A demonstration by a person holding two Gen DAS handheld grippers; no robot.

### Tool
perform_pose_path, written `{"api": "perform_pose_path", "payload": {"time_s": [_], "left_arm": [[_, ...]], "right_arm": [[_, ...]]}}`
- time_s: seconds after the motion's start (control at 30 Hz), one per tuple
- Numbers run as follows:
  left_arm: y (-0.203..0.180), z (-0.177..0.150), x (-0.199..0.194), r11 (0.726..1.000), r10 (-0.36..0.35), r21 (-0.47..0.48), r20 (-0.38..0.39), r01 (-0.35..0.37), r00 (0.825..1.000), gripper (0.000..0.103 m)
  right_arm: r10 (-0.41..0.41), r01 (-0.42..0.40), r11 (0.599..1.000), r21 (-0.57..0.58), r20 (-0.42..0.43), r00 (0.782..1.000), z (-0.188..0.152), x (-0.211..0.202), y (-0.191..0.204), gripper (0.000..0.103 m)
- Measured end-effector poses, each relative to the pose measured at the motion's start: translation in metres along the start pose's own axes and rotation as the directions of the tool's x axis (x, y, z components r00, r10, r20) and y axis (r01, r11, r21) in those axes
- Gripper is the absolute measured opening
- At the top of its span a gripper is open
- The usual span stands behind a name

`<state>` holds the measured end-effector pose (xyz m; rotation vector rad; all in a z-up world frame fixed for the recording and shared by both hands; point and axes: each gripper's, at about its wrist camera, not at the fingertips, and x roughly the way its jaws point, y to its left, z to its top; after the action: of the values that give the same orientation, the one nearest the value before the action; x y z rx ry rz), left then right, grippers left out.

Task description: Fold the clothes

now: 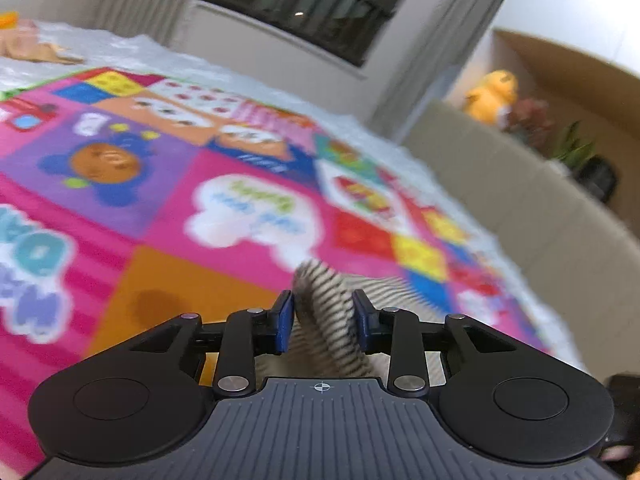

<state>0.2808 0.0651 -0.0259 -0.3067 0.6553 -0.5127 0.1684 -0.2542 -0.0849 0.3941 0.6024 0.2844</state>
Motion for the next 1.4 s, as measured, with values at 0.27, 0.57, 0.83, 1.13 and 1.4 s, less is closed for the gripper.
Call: {"api": "perform_pose_path", "payload": {"time_s": [0.27,0.57,0.83,1.13,1.4], "left_arm": [[-0.012,0.011,-0.049,0.998,0.029,0.056,0.136,-0.037,0.99,0.052],[-0.039,0.004,-0.022,0.991,-0.081,0.109,0.05,0.075,0.995,0.055],[-0.003,-0.016,0.012,1.0,-0.02,0.007,-0.058,0.02,0.998,0.053],[-0.027,-0.013,-0.028,0.995,0.085,0.063,-0.048,-0.081,0.995,0.07],[-0.034,-0.029,-0.049,0.997,0.049,-0.049,-0.113,-0.055,0.992,0.09]], "right_arm": [[0.001,-0.001,1.0,-0.005,0.006,1.0,-0.001,-0.001,0.001,0.085],[-0.102,0.137,0.909,-0.394,0.108,0.989,0.011,-0.024,0.073,0.075],[0.018,-0.064,0.883,-0.464,-0.104,0.994,-0.022,0.01,0.111,0.074],[0.009,-0.054,0.849,-0.526,-0.089,0.996,-0.031,0.006,0.116,0.077],[0.093,-0.157,0.885,-0.438,-0.164,0.982,0.011,-0.011,0.1,0.085]]}}
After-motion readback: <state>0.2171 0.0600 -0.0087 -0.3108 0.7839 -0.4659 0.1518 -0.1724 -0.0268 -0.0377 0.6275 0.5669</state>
